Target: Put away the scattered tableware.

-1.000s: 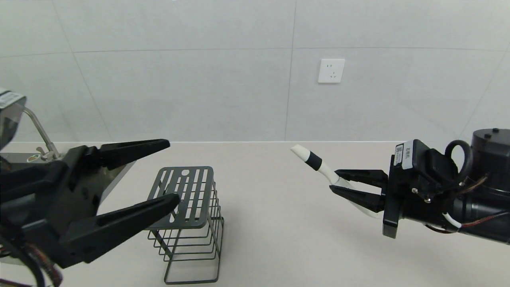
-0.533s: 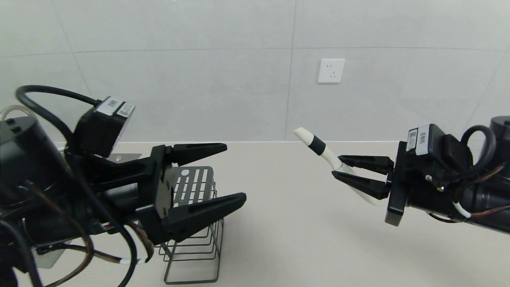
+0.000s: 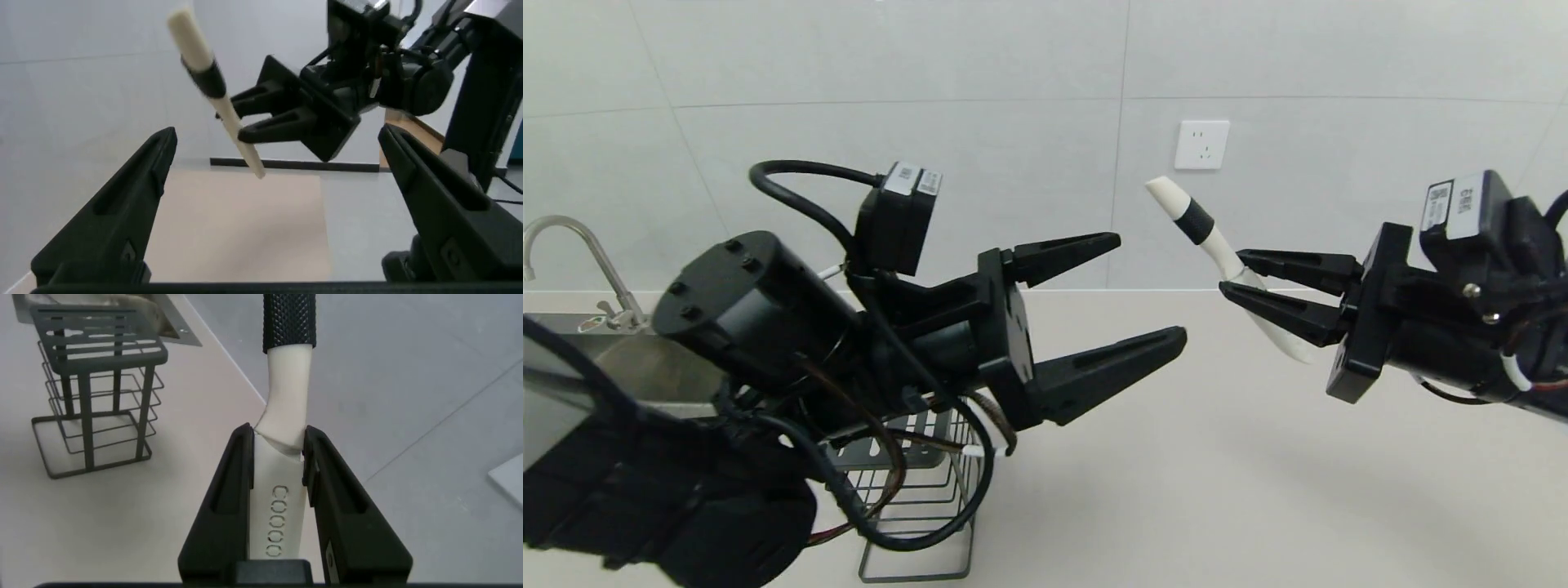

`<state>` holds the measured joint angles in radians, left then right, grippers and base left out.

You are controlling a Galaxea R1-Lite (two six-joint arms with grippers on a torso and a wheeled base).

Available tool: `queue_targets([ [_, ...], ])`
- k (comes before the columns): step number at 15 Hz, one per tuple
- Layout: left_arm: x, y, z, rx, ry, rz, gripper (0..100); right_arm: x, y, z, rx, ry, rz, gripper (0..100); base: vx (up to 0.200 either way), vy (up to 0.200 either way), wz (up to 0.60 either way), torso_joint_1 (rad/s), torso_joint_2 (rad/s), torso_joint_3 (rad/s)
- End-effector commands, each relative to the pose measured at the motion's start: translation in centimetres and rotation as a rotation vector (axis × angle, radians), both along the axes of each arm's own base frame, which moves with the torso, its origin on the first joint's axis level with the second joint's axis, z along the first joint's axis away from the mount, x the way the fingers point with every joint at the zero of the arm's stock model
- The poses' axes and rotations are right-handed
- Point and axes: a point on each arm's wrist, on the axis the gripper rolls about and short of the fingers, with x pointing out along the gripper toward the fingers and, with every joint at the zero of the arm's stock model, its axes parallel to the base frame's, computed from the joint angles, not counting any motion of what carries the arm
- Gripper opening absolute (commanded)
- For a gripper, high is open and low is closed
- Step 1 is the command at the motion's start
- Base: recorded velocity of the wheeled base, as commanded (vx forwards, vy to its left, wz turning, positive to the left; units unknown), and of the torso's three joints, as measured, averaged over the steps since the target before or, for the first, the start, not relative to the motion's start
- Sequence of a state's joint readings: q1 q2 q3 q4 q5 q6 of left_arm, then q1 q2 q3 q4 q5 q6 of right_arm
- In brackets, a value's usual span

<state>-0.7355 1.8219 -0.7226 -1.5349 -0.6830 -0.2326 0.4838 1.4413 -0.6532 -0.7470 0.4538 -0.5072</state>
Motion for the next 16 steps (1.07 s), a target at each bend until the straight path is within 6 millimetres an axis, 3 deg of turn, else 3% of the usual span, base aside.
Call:
queue_targets([
  [1,2.2,-2.8,-1.9,-0.002,0.004,-0.012,100,-0.3,-0.3,1.2,0.034,-0.034,-0.004,0,0.0,0.0,0.0,0.0,0.0,0.0],
  [12,3.2,-7.1,2.0,-0.167,-0.1,-0.025,100,-1.2,-0.6,2.8,0.074,-0.107,0.009,0,0.0,0.0,0.0,0.0,0.0,0.0],
  [16,3.3,-8.1,2.7,-0.222,-0.047,-0.039,100,-1.5,-0.6,2.9,0.07,-0.125,0.04,0,0.0,0.0,0.0,0.0,0.0,0.0],
])
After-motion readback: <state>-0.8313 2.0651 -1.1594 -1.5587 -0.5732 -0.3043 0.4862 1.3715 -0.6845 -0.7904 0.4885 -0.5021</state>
